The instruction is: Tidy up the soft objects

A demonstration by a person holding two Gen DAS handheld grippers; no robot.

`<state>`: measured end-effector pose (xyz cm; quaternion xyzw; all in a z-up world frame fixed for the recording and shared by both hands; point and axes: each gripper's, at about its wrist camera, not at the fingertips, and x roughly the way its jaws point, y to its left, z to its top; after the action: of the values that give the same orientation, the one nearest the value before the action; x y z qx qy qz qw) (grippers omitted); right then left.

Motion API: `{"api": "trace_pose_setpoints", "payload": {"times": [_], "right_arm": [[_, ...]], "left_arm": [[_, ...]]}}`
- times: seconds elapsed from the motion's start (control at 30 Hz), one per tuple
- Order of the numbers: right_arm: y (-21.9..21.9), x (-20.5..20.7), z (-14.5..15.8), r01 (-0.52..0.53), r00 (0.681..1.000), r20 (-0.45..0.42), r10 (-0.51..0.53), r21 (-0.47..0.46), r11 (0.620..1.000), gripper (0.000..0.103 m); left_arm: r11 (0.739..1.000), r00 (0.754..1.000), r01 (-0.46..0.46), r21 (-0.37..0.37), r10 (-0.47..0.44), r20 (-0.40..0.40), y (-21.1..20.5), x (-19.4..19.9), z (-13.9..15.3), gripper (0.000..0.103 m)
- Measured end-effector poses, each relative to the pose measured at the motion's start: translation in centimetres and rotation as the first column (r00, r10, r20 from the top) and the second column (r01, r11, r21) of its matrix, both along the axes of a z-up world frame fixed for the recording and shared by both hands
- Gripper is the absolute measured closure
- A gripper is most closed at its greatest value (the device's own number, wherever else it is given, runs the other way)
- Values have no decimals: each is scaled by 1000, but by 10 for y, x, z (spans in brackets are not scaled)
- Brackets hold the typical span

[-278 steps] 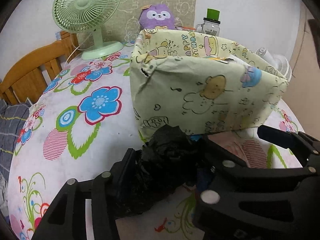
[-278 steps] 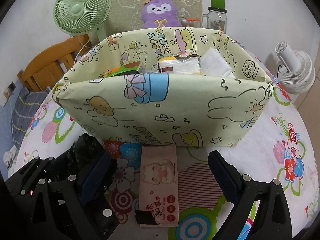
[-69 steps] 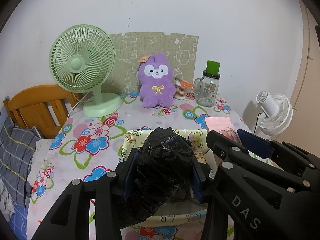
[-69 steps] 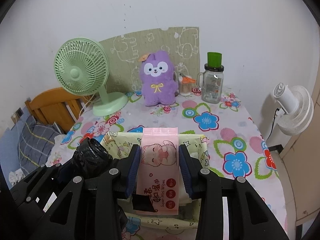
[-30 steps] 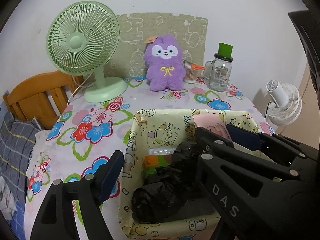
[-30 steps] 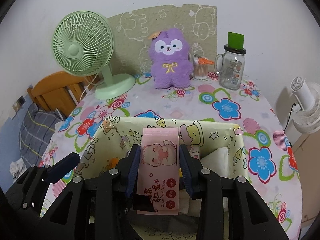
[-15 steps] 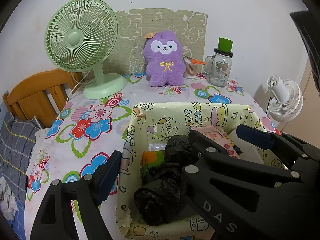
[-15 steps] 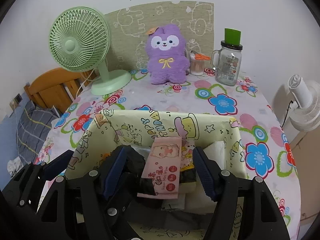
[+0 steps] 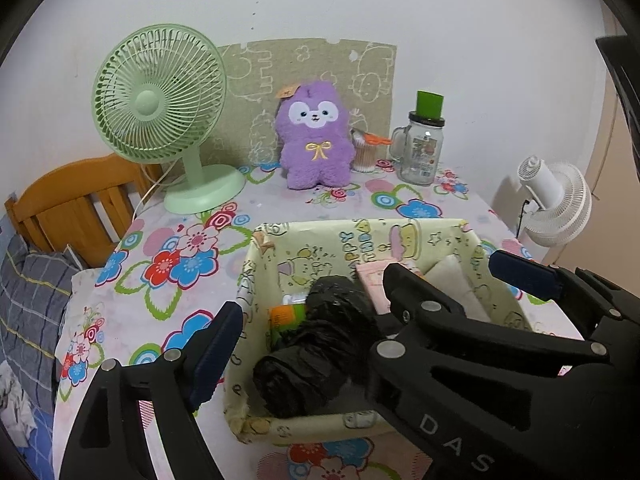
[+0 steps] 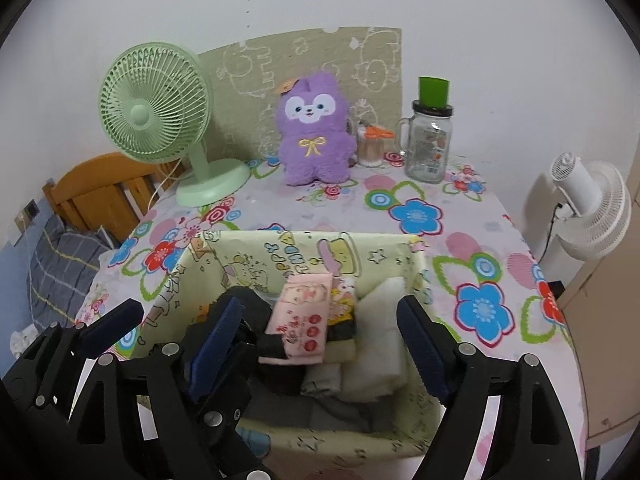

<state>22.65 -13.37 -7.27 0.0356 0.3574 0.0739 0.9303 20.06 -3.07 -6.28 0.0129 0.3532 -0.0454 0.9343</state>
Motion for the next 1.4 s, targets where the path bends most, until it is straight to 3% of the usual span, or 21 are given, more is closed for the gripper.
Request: {"api": "trace_pose_setpoints", "payload": {"times": [0.83,1.4], "right_arm": [[-39,-51,2,67,998,8,-67,26,997,17],[-53,-100,15,86,993,81,-85,-3,996,17]], "left_arm": [[1000,999,24,-9,-24,28,-17,-40,2,7],[1000,997,2,7,-3,77,-8,-80,10,1]]}}
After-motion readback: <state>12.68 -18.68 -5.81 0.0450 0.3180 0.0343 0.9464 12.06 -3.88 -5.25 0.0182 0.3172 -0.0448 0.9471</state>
